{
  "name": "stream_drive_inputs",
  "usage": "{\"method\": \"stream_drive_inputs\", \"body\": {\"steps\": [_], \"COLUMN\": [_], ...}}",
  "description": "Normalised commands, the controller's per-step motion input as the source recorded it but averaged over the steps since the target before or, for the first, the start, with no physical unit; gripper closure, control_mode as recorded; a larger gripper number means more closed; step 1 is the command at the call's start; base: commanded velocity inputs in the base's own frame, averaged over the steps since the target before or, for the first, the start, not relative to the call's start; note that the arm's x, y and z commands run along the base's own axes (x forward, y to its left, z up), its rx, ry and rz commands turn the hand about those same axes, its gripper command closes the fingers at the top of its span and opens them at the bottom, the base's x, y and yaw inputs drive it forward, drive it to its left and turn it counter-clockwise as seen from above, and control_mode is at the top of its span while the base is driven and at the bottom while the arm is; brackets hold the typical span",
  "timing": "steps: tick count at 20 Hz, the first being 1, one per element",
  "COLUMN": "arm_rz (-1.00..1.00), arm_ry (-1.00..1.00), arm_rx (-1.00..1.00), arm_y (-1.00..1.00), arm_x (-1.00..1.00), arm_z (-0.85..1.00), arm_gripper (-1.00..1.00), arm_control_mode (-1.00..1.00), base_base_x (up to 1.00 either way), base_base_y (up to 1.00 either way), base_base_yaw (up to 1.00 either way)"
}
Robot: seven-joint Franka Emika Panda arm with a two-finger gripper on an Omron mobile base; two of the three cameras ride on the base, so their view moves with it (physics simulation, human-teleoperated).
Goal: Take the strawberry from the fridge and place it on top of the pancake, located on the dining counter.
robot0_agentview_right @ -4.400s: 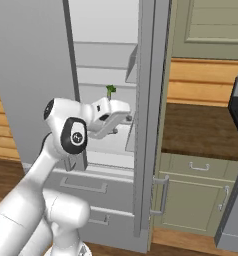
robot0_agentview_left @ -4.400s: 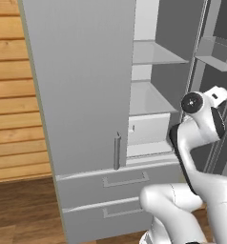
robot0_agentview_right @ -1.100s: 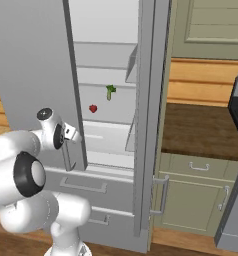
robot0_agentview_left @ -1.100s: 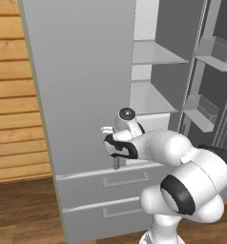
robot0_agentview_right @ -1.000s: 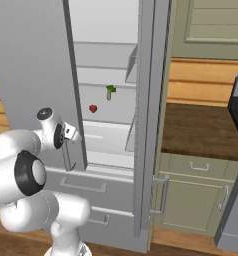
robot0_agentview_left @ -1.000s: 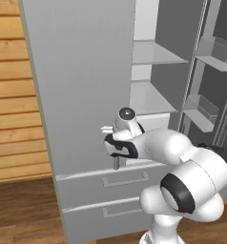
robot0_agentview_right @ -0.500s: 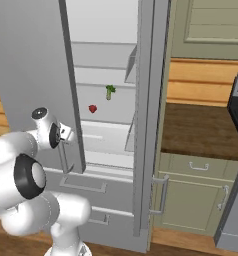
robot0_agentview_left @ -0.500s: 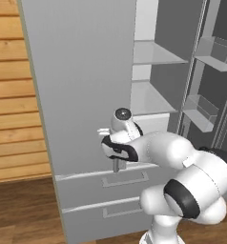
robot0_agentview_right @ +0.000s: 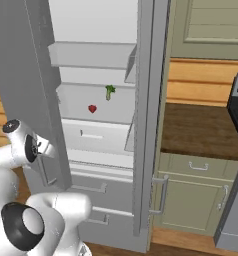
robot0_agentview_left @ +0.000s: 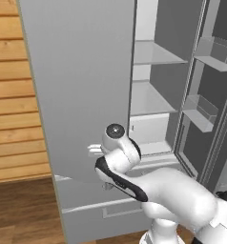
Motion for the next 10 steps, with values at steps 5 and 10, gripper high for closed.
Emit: {"method": "stream_drive_inputs", "body": {"steps": [5,10], "arm_rz": [0.0,0.0], "arm_ry": [0.01,-0.04], "arm_rx": [0.01,0.07], "arm_y": [0.4,0.02], "arm_x": [-0.83,-0.87], "arm_z": [-0.04,0.01], "arm_gripper": [-1.0,-1.0], "arm_control_mode": [-1.0,-1.0], "base_base_x": [0.0,0.0], "base_base_y": [0.0,0.0], "base_base_yaw": [0.0,0.0]}}
